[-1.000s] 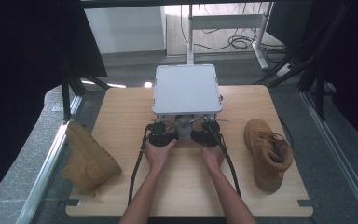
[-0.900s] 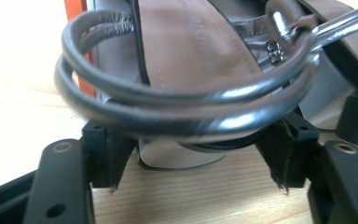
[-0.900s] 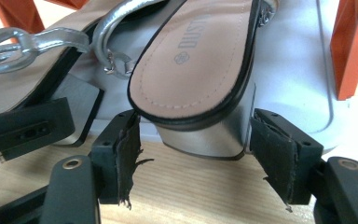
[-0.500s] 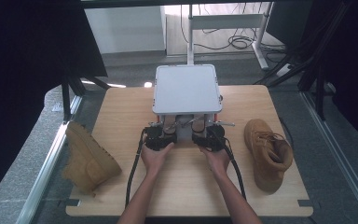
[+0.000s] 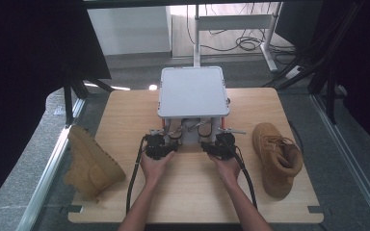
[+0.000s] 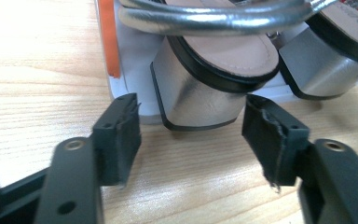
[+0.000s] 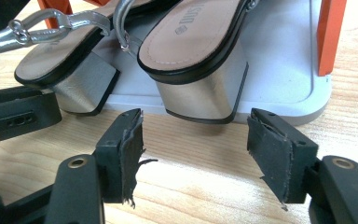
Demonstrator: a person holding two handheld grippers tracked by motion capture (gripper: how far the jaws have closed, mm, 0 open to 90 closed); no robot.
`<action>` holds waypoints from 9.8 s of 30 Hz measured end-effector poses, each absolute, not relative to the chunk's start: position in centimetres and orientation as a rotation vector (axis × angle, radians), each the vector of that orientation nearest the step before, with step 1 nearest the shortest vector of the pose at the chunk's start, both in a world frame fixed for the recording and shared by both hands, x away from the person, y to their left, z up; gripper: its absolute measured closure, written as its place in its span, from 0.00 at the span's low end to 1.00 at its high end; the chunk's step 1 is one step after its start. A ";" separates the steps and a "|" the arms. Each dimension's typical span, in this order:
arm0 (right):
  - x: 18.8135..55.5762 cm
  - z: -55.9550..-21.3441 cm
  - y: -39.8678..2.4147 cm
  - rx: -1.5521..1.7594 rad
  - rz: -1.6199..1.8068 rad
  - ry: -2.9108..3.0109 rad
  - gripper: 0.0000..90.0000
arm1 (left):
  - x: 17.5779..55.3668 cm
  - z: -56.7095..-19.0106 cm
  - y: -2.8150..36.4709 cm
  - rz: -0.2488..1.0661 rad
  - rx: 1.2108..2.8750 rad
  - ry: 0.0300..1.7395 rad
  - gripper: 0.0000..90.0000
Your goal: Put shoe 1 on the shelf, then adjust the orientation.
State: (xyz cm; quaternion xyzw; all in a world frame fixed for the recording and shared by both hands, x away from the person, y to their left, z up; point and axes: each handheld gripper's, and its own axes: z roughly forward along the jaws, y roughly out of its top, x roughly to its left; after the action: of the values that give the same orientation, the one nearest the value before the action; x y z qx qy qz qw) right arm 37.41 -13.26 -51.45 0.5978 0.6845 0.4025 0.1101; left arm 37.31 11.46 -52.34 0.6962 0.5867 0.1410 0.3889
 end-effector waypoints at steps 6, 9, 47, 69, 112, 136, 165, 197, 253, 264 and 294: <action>37.4 -51.5 -13.4 1.739 1.178 2.017 0.46 | 37.2 -52.3 11.2 0.365 1.779 1.464 0.53; 37.4 -51.5 -13.5 1.739 1.186 2.018 0.48 | 37.2 -52.3 11.1 0.362 1.779 1.459 0.55; 39.4 -52.0 -14.5 1.732 1.098 1.953 0.99 | 38.2 -52.9 12.1 0.373 1.775 1.524 0.87; 39.5 -52.2 -12.2 1.648 1.145 2.024 0.98 | 38.7 -52.9 10.7 0.346 1.739 1.525 0.87; 28.4 -52.1 -15.7 1.407 1.201 2.224 0.53 | 27.9 -52.4 16.2 0.224 1.927 1.253 0.56; 26.0 -52.3 -17.2 1.324 1.222 2.297 0.44 | 23.6 -48.7 19.4 0.322 1.913 1.098 0.90; 25.7 -52.2 -17.3 1.320 1.202 2.219 0.45 | 19.3 -44.6 34.0 0.517 1.598 1.366 0.99; 25.7 -52.3 -16.6 1.330 1.185 2.209 0.45 | 17.1 -51.1 38.5 0.426 1.573 1.586 1.00; 25.5 -52.4 -16.3 1.331 1.174 2.200 0.45 | 21.9 -47.2 33.8 0.398 1.579 1.434 1.00; 25.6 -52.8 -15.9 1.328 1.149 2.220 0.45 | 26.6 -44.9 30.0 0.407 1.647 1.378 1.00; 25.5 -52.8 -16.5 1.347 1.164 2.203 0.45 | 28.7 -44.2 22.5 0.439 1.761 1.258 0.99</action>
State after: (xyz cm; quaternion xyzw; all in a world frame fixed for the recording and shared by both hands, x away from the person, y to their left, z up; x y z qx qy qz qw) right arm 25.55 -16.46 -52.84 0.4698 0.7686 0.4059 0.1540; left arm 28.65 22.52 -44.24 0.7121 0.5088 0.1777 0.4499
